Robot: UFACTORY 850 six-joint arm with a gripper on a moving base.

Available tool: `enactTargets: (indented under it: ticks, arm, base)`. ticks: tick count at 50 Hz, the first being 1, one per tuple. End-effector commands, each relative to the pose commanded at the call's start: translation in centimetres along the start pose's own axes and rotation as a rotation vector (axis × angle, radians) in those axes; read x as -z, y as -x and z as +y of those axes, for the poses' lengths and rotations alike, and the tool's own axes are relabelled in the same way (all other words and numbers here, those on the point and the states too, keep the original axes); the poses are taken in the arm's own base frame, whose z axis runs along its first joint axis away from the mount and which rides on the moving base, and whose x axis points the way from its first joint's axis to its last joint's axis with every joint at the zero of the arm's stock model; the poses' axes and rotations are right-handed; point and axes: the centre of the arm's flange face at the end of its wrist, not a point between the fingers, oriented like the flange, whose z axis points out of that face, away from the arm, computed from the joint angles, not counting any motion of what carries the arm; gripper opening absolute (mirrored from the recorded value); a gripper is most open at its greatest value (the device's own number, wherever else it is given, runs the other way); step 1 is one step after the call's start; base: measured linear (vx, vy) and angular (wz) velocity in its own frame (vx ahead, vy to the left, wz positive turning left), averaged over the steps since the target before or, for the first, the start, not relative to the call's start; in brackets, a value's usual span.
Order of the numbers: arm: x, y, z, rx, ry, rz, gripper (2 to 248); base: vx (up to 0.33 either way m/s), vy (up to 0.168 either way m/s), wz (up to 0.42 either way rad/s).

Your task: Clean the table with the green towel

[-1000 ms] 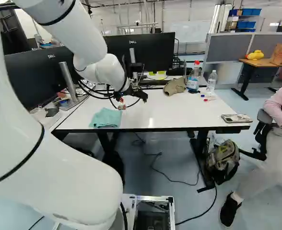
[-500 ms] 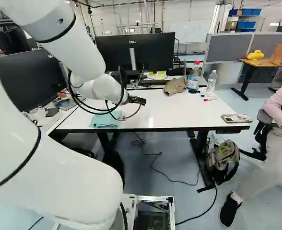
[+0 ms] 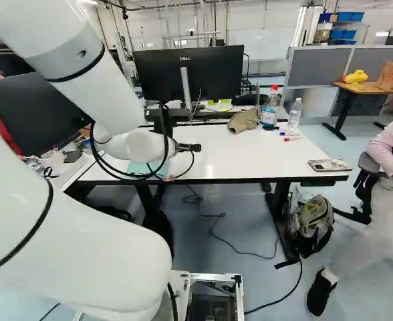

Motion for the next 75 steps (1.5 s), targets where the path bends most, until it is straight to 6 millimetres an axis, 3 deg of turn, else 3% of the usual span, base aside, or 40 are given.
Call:
enactTargets:
  ticks: [37,75]
  arm:
    - [2.0,4.4,-0.5,0.008,-0.016,0.14,247]
    - [3.0,6.2,-0.7,0.01,-0.023,0.195,247]
  base:
    - [0.0,0.0,0.0]
    - [0.0,0.0,0.0]
